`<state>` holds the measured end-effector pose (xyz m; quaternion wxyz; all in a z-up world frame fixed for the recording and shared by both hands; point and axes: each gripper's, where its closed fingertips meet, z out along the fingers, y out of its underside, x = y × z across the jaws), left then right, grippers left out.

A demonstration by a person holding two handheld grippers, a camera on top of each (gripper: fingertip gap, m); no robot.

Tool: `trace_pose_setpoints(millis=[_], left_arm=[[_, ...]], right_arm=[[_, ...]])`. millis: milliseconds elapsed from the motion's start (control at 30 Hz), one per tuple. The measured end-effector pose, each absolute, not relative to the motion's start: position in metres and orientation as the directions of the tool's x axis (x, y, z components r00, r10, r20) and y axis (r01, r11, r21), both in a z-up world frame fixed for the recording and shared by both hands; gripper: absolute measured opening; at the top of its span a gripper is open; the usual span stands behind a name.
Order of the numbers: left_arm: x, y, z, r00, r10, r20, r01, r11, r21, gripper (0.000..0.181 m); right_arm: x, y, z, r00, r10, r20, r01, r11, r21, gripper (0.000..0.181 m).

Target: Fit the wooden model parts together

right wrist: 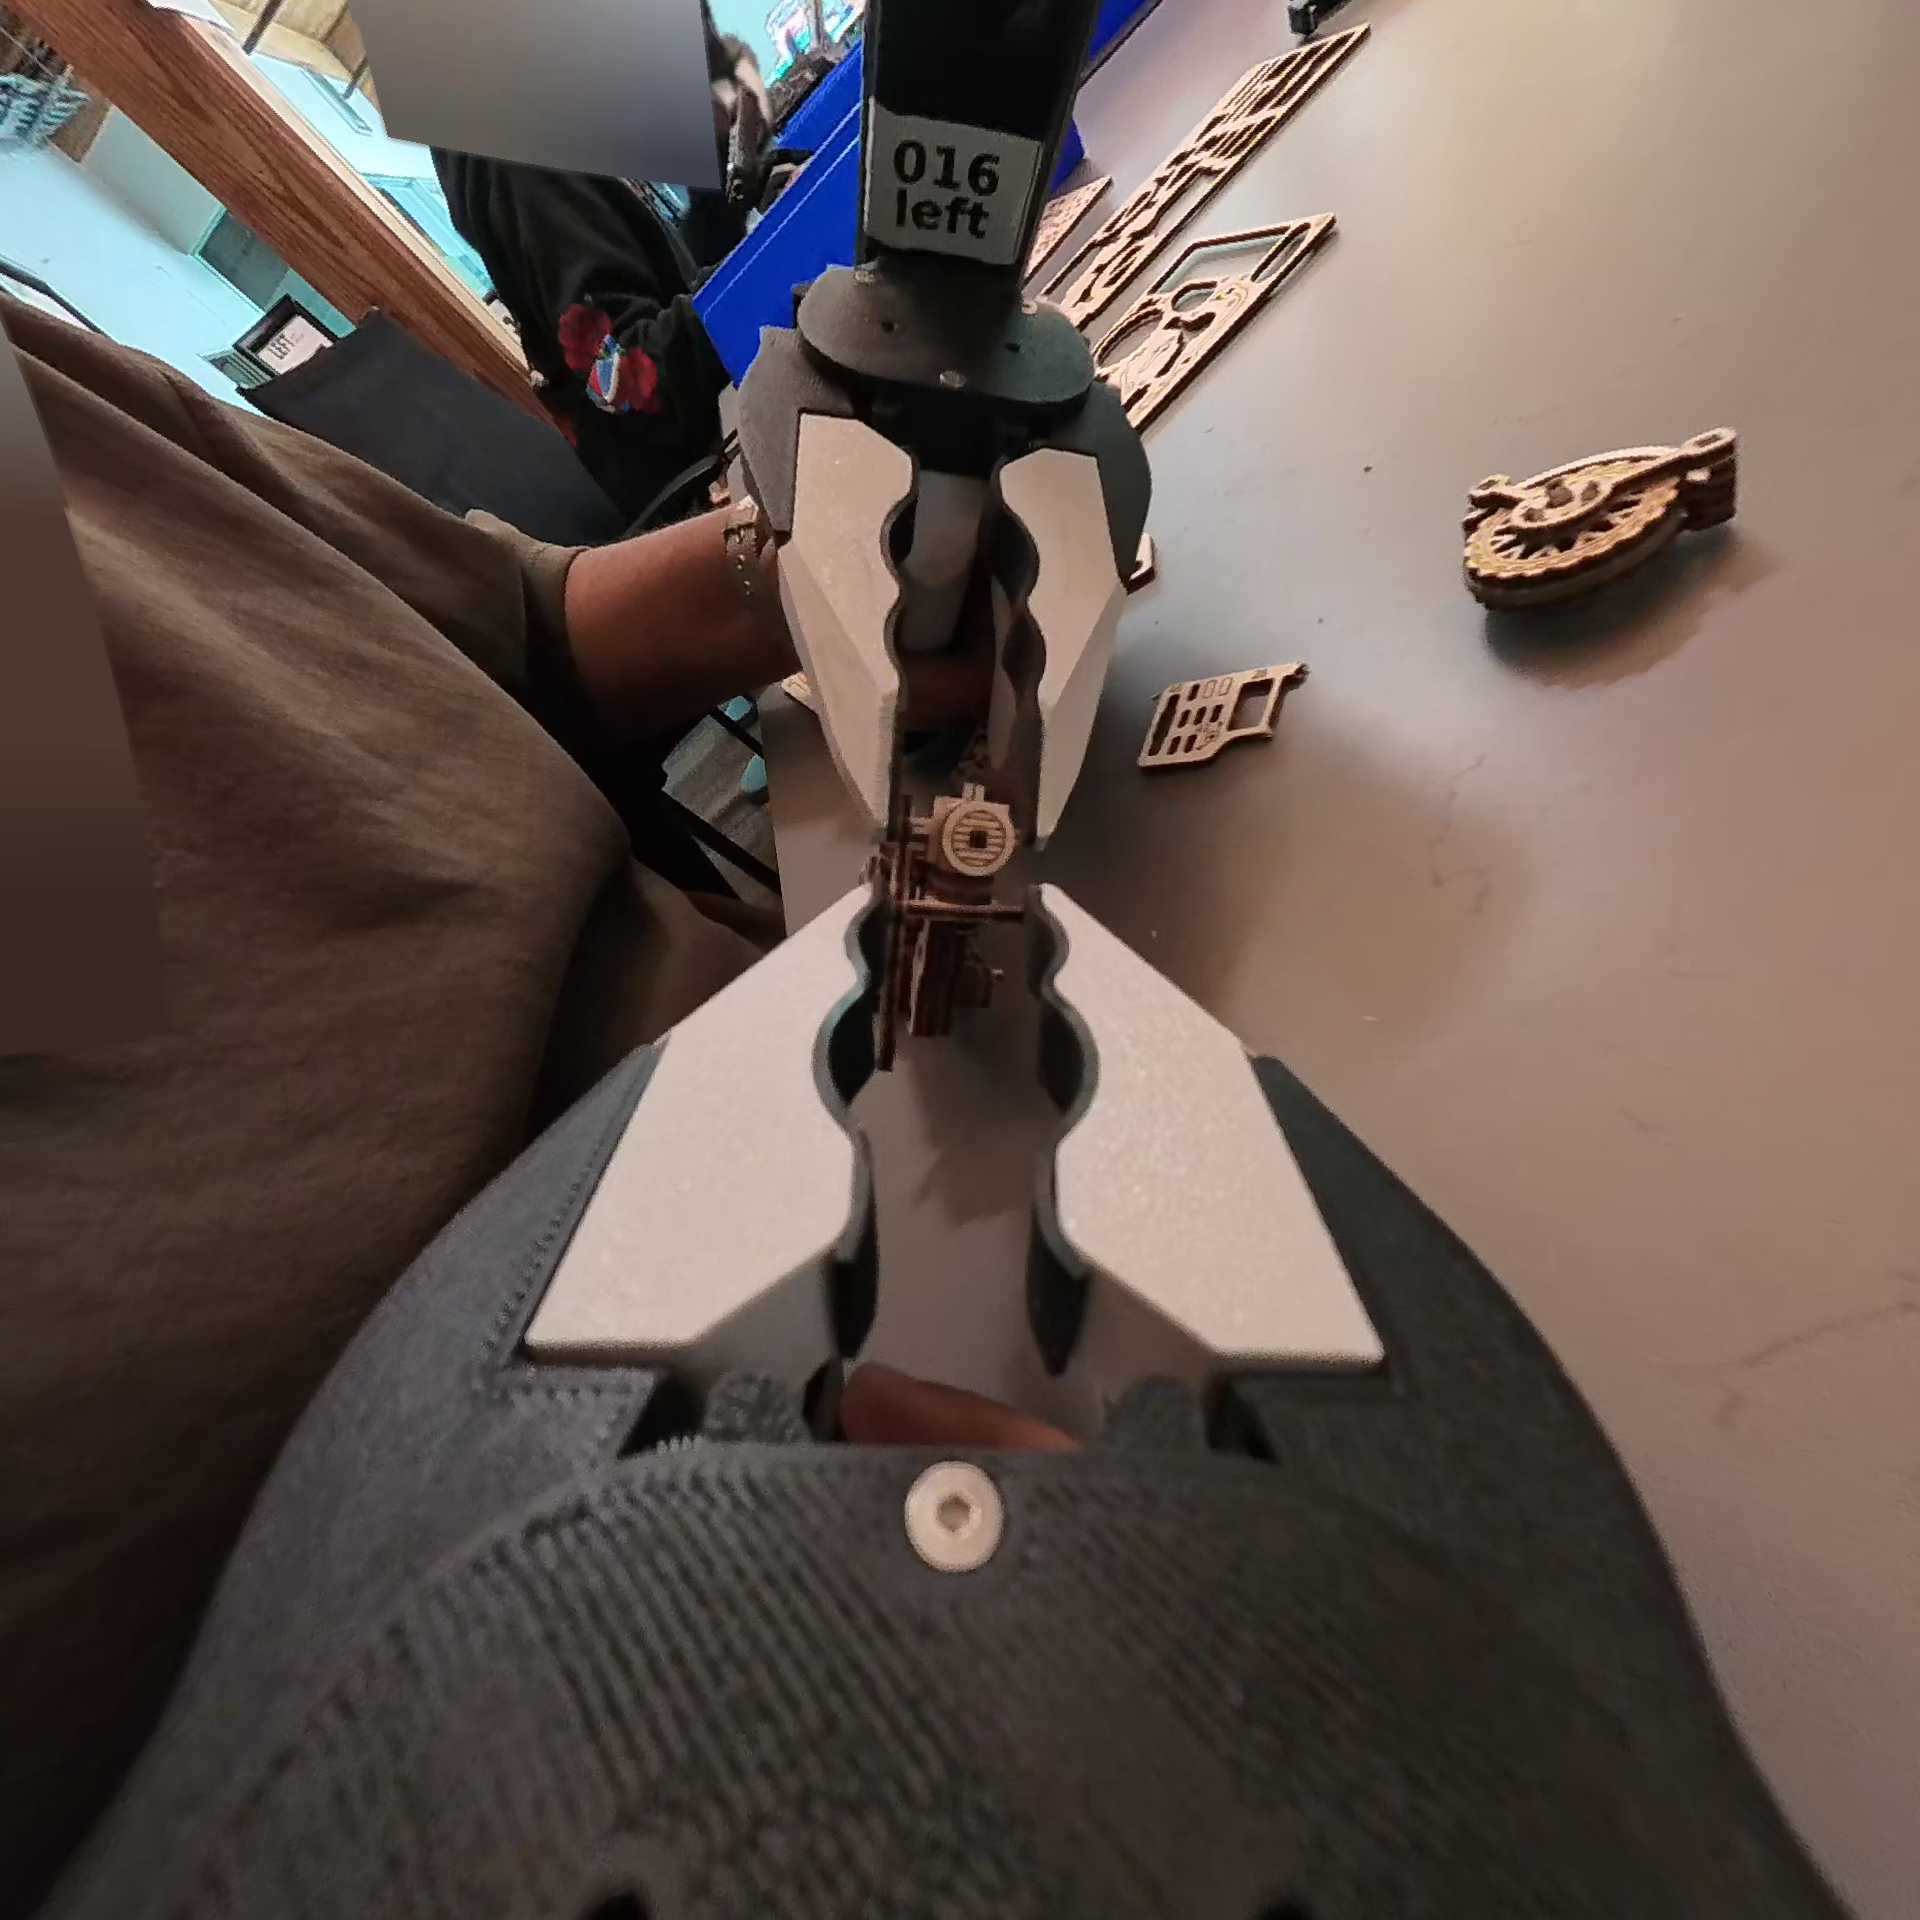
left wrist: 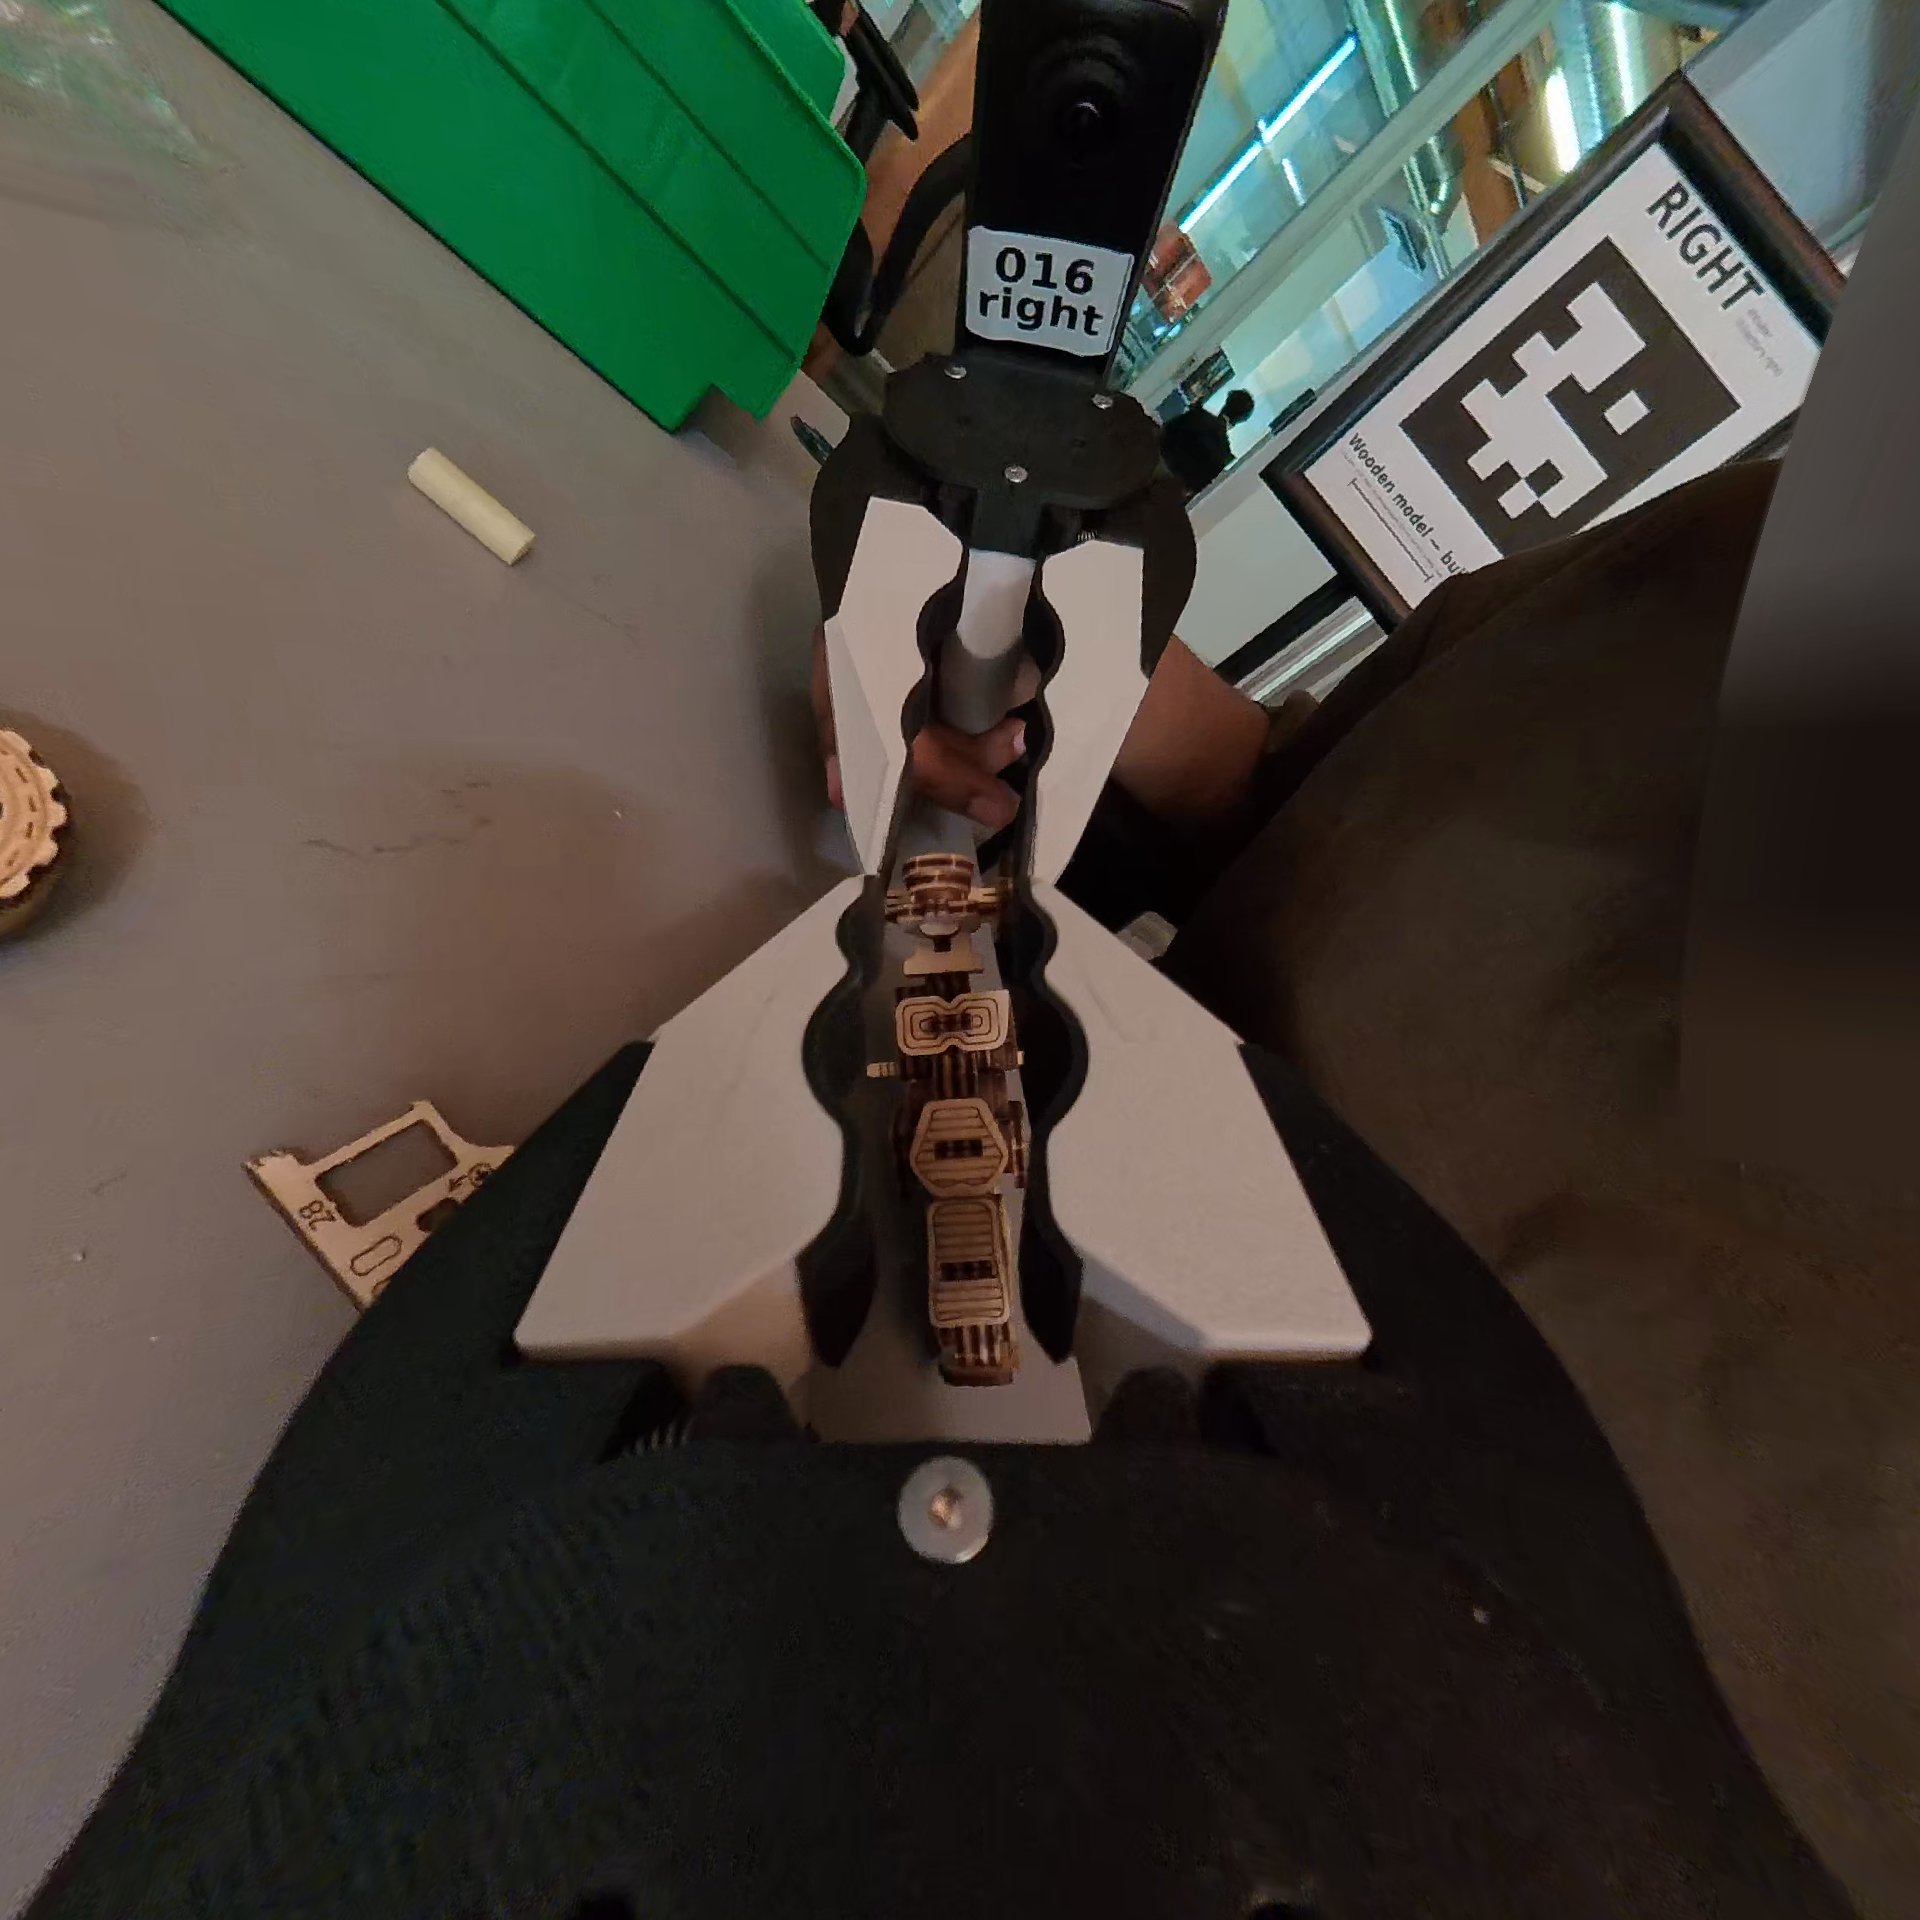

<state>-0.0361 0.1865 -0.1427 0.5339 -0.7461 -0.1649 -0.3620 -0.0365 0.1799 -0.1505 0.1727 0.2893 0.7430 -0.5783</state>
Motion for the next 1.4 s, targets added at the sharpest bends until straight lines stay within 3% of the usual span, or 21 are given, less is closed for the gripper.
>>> trace_pose_setpoints(millis=[500, 1400], left_arm=[[-0.048, 0.182, -0.138, 0.627, -0.145, 0.765, 0.698, -0.331, -0.635, 0.019], [-0.036, 0.183, -0.136, 0.630, -0.177, 0.756, 0.671, -0.367, -0.644, 0.024]], right_arm=[[-0.041, 0.184, -0.150, -0.761, 0.245, -0.601, 0.642, 0.141, -0.754, 0.037], [-0.034, 0.177, -0.152, -0.764, 0.223, -0.605, 0.642, 0.172, -0.747, 0.024]])
